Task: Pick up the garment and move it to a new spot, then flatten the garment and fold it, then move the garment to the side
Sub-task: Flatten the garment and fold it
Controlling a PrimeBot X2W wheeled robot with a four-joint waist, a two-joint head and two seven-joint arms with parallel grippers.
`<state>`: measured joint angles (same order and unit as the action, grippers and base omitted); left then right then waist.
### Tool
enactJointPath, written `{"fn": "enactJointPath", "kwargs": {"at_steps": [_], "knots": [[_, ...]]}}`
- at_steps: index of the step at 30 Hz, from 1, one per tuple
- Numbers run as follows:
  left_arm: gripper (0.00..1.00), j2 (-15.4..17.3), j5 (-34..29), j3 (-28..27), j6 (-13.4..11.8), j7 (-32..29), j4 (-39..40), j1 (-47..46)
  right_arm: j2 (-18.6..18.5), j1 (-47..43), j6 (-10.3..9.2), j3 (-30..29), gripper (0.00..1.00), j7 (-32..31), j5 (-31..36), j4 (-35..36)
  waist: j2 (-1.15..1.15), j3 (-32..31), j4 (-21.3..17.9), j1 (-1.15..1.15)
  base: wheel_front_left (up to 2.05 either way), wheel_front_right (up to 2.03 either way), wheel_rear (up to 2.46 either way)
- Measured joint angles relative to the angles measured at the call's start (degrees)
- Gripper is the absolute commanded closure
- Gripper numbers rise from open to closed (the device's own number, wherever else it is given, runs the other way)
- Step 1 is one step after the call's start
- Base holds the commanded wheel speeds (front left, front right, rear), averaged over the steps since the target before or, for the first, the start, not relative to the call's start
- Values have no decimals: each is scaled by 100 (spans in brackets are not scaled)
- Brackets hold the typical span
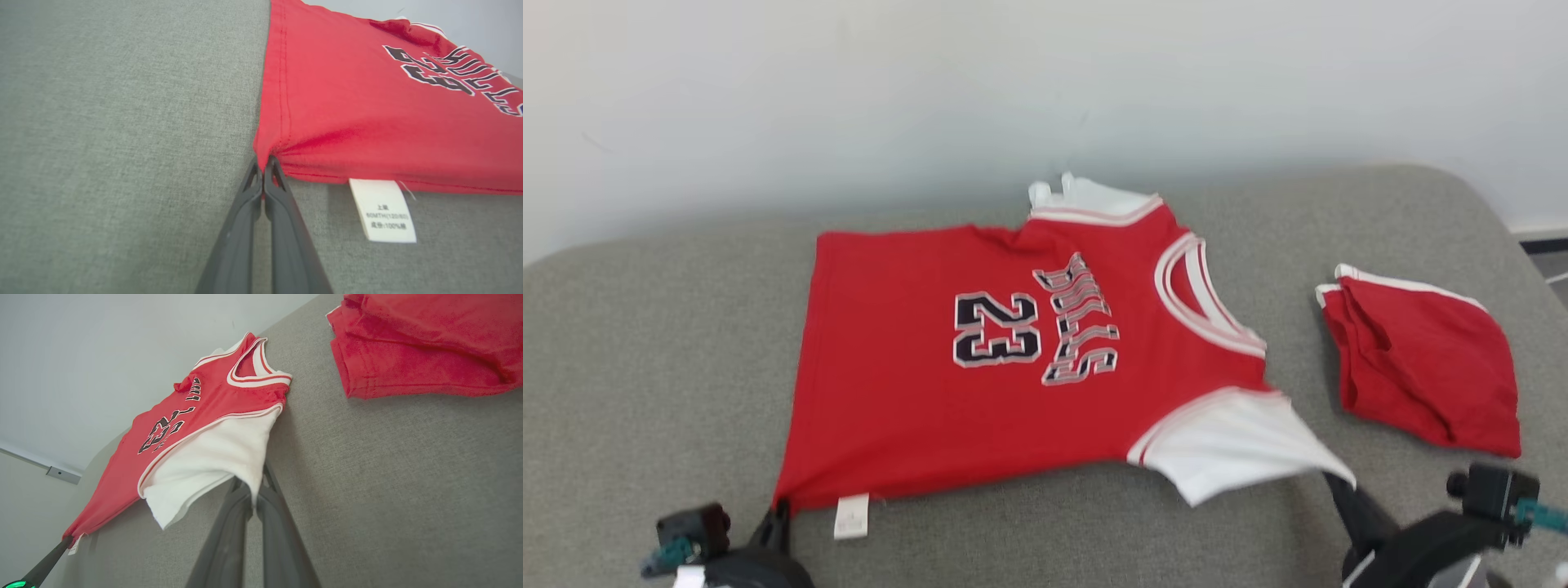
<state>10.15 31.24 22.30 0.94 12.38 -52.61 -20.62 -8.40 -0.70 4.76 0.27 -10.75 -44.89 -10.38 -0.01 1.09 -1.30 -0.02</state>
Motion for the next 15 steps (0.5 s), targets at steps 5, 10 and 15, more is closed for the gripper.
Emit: {"fn": "enactJointPath", "kwargs": {"at_steps": [5,10,15], "knots": [[100,-30,1,-69,-159,80,42,450,108,-669,-188,27,100,-152,0,222,-1,-342,72,-1,0,0,0],[100,-60,3,-101,-250,129,204,721,109,-1027,-331,98,100,-326,3,346,0,-511,217,0,0,0,0],[100,-53,4,-91,-288,135,283,921,147,-1156,-392,226,100,-521,1,437,-1,-566,308,1,0,0,0]]}}
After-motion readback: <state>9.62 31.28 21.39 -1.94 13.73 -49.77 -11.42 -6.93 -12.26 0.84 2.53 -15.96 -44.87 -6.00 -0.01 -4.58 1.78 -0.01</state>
